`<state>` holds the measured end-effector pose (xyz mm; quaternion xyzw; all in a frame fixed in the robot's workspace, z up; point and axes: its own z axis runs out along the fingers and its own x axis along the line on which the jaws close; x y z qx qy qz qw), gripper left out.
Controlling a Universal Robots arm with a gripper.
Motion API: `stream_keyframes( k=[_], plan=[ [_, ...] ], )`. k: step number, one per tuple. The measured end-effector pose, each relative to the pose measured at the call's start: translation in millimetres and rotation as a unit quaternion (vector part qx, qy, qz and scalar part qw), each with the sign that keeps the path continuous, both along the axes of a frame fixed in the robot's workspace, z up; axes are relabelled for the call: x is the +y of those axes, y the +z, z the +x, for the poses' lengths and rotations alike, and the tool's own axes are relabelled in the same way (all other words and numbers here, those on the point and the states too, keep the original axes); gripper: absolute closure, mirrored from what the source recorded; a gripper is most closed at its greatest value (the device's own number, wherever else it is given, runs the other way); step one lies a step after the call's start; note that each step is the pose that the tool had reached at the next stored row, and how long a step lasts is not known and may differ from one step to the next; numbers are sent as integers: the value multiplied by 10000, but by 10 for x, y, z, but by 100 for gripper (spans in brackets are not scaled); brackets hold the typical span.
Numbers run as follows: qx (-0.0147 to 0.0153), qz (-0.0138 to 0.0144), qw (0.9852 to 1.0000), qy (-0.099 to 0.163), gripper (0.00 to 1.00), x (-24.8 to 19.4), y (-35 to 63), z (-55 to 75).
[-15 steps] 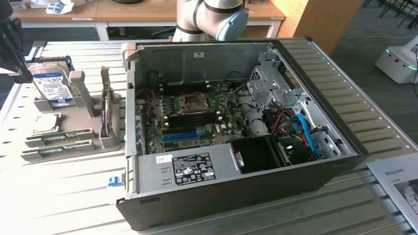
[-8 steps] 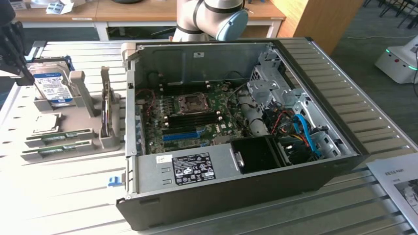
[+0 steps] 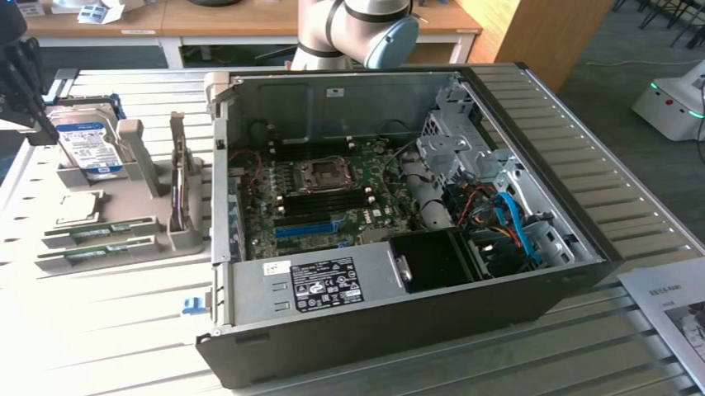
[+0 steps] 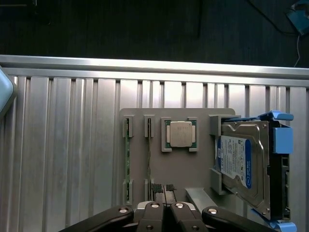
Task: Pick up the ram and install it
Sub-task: 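Pick up the ram and move it above insertion slot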
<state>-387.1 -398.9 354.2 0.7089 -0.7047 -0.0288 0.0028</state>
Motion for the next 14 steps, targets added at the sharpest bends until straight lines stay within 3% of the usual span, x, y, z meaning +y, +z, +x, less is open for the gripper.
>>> stream_keyframes(
  k=[5, 10, 14],
  plan=[
    [-4, 1, 10000, 0, 87, 0, -1, 0],
    [-60, 0, 10000, 1, 87, -1, 0, -9],
    [-67, 1, 10000, 0, 87, 0, -1, -10]
  ],
)
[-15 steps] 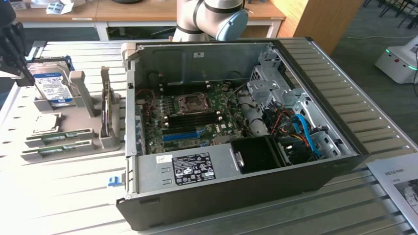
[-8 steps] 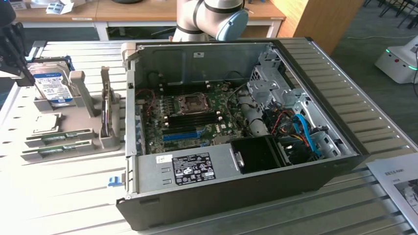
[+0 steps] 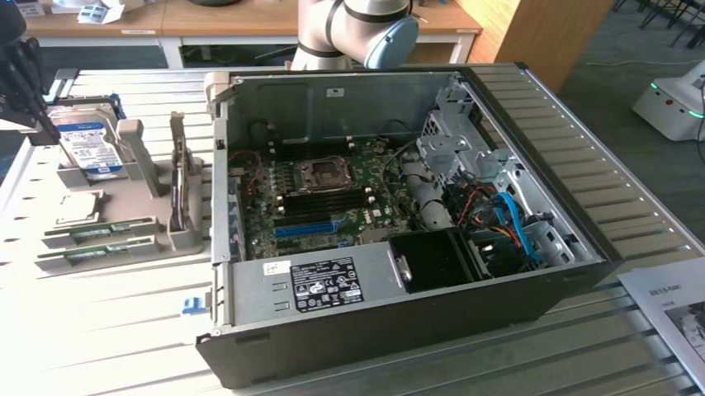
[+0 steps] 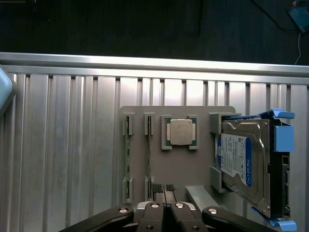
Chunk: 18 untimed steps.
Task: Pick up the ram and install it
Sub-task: 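Pick up the ram and move it above insertion slot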
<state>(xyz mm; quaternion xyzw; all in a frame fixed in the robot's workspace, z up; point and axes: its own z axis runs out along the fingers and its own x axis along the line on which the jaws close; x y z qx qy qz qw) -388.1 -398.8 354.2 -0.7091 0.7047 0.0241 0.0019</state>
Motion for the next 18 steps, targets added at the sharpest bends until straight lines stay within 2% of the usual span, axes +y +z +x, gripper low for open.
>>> stream_keyframes(
  k=[4, 18],
  plan=[
    [-7, 0, 10000, 0, 87, -1, -8, -1],
    [-109, 0, 9999, 0, 87, 0, -170, -2]
  ],
)
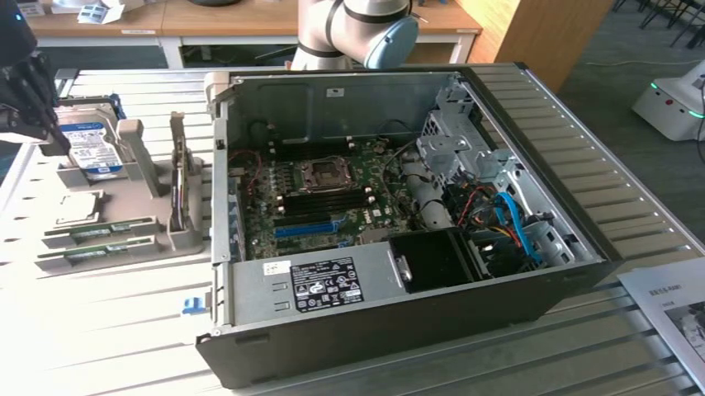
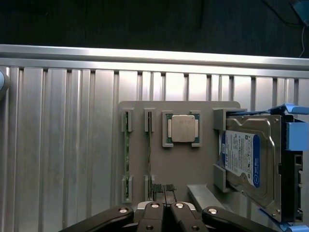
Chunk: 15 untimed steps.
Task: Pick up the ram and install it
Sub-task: 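Pick up the ram and move it above insertion slot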
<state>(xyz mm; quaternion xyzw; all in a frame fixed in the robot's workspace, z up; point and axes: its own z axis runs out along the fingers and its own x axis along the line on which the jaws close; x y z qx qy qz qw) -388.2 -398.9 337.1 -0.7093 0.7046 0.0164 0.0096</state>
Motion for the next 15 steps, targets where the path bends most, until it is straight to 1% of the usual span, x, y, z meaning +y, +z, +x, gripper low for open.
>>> stream_keyframes(
  k=[10, 15],
  plan=[
    [-71, 0, 10000, 0, 87, 0, -116, -3],
    [-95, 0, 10000, 0, 87, 0, -177, -5]
  ],
)
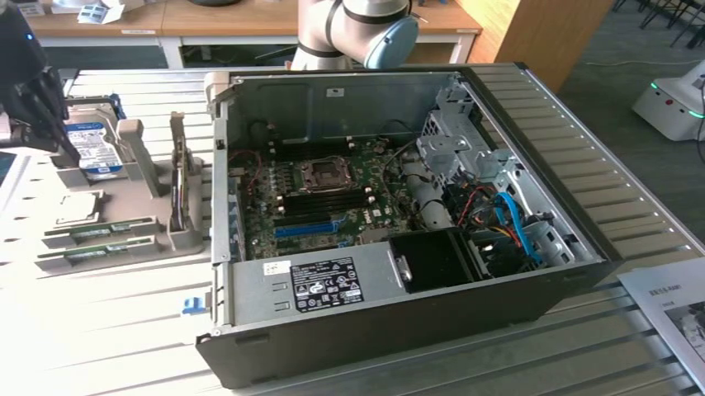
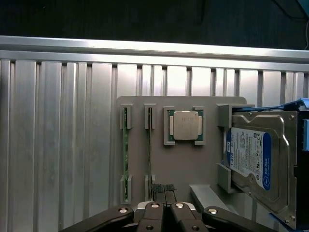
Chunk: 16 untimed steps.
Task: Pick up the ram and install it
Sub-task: 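Pick up the ram and move it above insertion slot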
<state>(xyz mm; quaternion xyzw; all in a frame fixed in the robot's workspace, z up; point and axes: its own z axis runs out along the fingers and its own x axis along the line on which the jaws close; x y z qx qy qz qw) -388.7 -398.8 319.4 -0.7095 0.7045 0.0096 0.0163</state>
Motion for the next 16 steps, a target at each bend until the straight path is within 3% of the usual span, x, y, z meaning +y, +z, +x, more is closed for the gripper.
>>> stream_keyframes(
  k=[16],
  plan=[
    [-2, 0, 10000, 0, 87, 0, -157, -1]
  ],
)
